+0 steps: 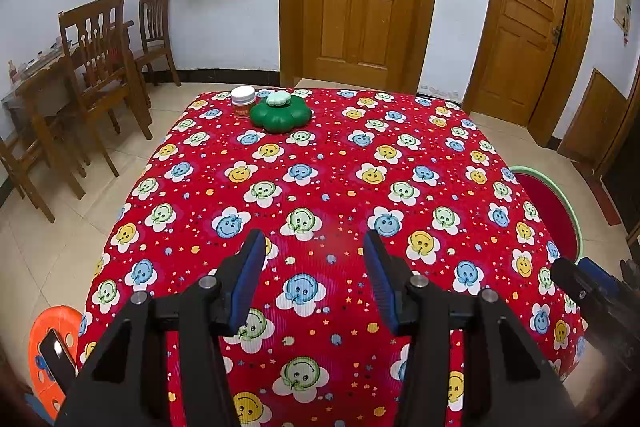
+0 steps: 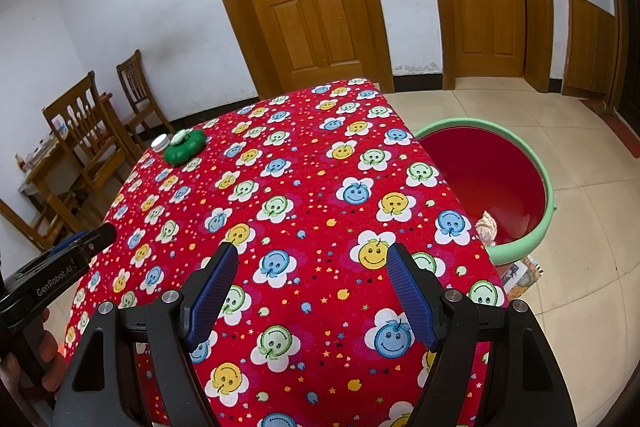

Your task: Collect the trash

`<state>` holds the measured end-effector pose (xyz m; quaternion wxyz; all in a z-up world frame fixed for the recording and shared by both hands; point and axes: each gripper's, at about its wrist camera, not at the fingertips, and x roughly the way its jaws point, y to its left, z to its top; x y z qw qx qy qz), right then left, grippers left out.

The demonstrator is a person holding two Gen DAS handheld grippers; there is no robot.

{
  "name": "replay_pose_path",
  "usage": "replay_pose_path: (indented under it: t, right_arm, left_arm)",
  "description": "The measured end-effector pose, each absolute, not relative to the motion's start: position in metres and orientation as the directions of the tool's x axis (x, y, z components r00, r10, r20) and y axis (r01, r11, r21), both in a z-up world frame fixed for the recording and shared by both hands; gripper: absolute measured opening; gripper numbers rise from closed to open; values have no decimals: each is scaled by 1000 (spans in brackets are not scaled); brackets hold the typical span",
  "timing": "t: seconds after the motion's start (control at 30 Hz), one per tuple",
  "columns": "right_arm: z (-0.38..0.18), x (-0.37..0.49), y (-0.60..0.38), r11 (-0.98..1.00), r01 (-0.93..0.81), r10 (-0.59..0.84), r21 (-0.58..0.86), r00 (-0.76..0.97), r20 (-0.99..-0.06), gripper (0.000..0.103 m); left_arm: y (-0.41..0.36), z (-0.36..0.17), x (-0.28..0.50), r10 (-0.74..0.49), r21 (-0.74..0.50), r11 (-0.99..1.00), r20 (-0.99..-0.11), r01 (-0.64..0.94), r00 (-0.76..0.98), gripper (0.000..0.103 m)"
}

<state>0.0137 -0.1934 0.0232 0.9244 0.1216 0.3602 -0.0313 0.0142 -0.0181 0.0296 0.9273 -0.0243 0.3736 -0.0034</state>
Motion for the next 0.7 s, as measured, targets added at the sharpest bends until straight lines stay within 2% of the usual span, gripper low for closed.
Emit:
replay_pose_path:
  t: [0.7]
  right_arm:
    - [28,13,-193,970,144,26,198,744,-668,77]
  left_arm:
    - [-17,35,15,-24,-50,999,-688,-15,726,51]
